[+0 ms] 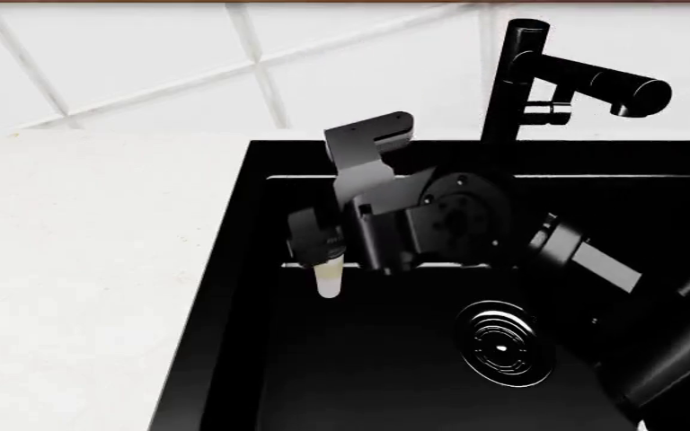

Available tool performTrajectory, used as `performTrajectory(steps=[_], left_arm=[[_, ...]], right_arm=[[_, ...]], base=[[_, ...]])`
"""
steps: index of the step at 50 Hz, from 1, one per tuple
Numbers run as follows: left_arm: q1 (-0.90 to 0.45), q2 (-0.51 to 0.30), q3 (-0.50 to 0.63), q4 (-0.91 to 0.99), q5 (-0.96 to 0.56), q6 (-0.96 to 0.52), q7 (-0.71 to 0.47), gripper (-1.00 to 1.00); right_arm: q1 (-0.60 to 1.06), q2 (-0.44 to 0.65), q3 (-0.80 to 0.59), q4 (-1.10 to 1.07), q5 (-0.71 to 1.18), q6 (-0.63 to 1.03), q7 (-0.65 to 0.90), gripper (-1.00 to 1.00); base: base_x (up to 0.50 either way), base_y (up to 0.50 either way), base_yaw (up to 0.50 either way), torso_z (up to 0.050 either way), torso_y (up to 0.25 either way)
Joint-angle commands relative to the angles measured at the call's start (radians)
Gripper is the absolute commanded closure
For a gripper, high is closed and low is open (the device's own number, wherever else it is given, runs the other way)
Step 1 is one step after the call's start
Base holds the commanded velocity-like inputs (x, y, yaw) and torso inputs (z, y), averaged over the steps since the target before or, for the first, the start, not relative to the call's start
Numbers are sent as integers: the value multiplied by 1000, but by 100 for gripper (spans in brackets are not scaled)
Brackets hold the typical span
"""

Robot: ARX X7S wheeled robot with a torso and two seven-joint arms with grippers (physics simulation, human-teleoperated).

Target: Pick the cup and bowl from the sink and place them on the counter for drying.

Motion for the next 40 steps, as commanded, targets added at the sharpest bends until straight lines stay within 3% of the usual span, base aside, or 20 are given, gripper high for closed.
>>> performTrajectory(steps=[1, 40], left_arm=[[1, 0, 2, -5, -1, 3, 3, -100], [4, 3, 2, -10, -5, 9, 6, -100]], right_arm=[[-25, -19, -15, 46, -26, -16, -46, -100], [-114, -122, -76, 256, -143, -118, -220, -100]], base=[[0, 0, 0, 0, 0], [0, 0, 0, 0, 0]])
